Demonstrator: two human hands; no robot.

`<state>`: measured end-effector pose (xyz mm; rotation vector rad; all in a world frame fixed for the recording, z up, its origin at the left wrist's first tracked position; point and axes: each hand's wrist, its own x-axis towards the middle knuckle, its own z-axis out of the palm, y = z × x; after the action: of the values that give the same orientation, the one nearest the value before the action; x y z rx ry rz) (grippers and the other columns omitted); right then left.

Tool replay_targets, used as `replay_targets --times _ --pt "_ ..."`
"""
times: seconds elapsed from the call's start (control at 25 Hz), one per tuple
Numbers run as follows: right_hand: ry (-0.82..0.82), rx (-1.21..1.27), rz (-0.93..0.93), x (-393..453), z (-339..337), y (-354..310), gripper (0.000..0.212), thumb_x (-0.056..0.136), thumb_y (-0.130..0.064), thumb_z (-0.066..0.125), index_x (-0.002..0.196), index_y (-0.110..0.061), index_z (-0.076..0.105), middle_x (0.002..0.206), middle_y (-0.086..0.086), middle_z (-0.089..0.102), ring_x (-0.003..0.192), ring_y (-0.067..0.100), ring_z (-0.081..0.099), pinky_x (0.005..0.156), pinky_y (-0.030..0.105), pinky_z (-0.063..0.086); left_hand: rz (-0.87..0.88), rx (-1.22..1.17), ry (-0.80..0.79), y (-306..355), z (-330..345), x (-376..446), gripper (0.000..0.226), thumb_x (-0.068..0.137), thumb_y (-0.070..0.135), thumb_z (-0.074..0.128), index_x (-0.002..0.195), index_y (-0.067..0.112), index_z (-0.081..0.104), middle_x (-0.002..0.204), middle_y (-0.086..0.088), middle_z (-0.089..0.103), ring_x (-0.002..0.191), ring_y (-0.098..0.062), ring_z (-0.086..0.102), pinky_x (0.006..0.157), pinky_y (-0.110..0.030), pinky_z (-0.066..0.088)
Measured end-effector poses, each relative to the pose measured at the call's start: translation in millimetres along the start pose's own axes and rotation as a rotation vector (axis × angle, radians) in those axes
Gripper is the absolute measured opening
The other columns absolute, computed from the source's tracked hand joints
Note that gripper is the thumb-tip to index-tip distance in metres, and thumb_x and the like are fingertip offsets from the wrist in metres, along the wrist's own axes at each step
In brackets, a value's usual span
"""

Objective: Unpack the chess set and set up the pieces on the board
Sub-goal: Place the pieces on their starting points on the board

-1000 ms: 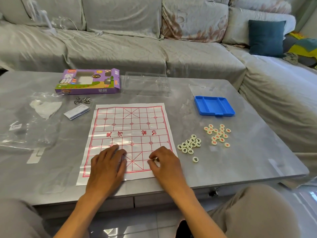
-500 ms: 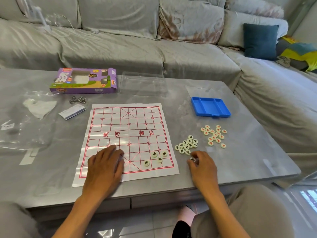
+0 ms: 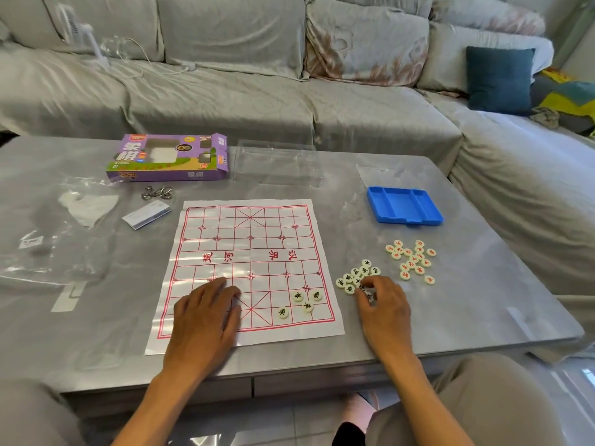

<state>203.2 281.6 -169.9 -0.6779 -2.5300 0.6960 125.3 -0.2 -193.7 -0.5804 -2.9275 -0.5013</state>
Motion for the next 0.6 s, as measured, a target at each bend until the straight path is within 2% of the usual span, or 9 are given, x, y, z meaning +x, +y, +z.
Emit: replay_targets --times 0.04,0.12,0.2,0.32,0.4,0.48,0.6 --pt "0.024 0.059 -0.038 -4 0 -15 0.011 0.089 -0.023 0.064 0.099 -0.018 0.062 0.095 -0.004 0.061 0.09 0.016 0.056 0.074 0.027 0.045 -0.001 0.004 0.002 0 0 0 0.049 0.094 0.049 0.022 0.116 0.028 0.06 0.133 -0.001 0.056 0.123 -0.025 0.051 0.101 -0.044 0.038" --pt "-0.047 0.111 -0.186 -16 15 -57 0.009 0.09 -0.025 0.064 0.097 -0.02 0.063 0.094 -0.008 0.061 0.088 0.011 0.054 0.076 0.024 0.044 -0.006 0.006 -0.001 -1 1 1 0.047 0.094 0.049 0.023 0.116 0.028 0.059 0.134 0.0 0.055 0.123 -0.025 0.051 0.101 -0.043 0.038" --pt "-0.131 0.053 -0.307 -28 44 -93 0.01 0.09 -0.026 0.063 0.098 -0.02 0.064 0.097 -0.005 0.063 0.09 0.013 0.054 0.081 0.026 0.043 -0.008 0.008 -0.012 -1 2 0 0.048 0.093 0.049 0.024 0.117 0.028 0.06 0.134 -0.001 0.056 0.123 -0.026 0.052 0.101 -0.044 0.038" --pt "-0.242 -0.103 -0.314 -28 71 -116 0.017 0.096 -0.029 0.053 0.105 -0.018 0.063 0.107 -0.001 0.063 0.098 0.018 0.054 0.094 0.037 0.042 -0.022 0.017 -0.021 -3 3 -1 0.051 0.094 0.05 0.022 0.12 0.028 0.06 0.136 -0.001 0.055 0.125 -0.026 0.051 0.103 -0.045 0.037" --pt "-0.286 -0.124 -0.32 -22 66 -109 0.022 0.098 -0.033 0.048 0.108 -0.019 0.062 0.11 -0.003 0.061 0.101 0.017 0.052 0.095 0.035 0.04 -0.013 0.02 -0.018 -3 3 -1 0.049 0.094 0.048 0.022 0.12 0.028 0.059 0.135 -0.001 0.055 0.125 -0.025 0.05 0.103 -0.044 0.037" --pt "-0.224 -0.006 -0.295 -19 46 -87 0.018 0.096 -0.032 0.052 0.103 -0.02 0.064 0.106 -0.006 0.061 0.098 0.014 0.052 0.088 0.031 0.044 -0.004 0.011 -0.012 -3 2 0 0.047 0.094 0.047 0.023 0.119 0.028 0.058 0.134 0.0 0.055 0.124 -0.024 0.05 0.102 -0.044 0.037" --pt "-0.131 -0.004 -0.129 -6 14 -28 0.013 0.092 -0.028 0.059 0.103 -0.022 0.063 0.103 -0.008 0.06 0.093 0.009 0.05 0.077 0.025 0.04 -0.003 0.006 -0.001 -2 3 0 0.046 0.095 0.048 0.022 0.118 0.029 0.057 0.135 0.002 0.053 0.125 -0.022 0.048 0.102 -0.042 0.036"
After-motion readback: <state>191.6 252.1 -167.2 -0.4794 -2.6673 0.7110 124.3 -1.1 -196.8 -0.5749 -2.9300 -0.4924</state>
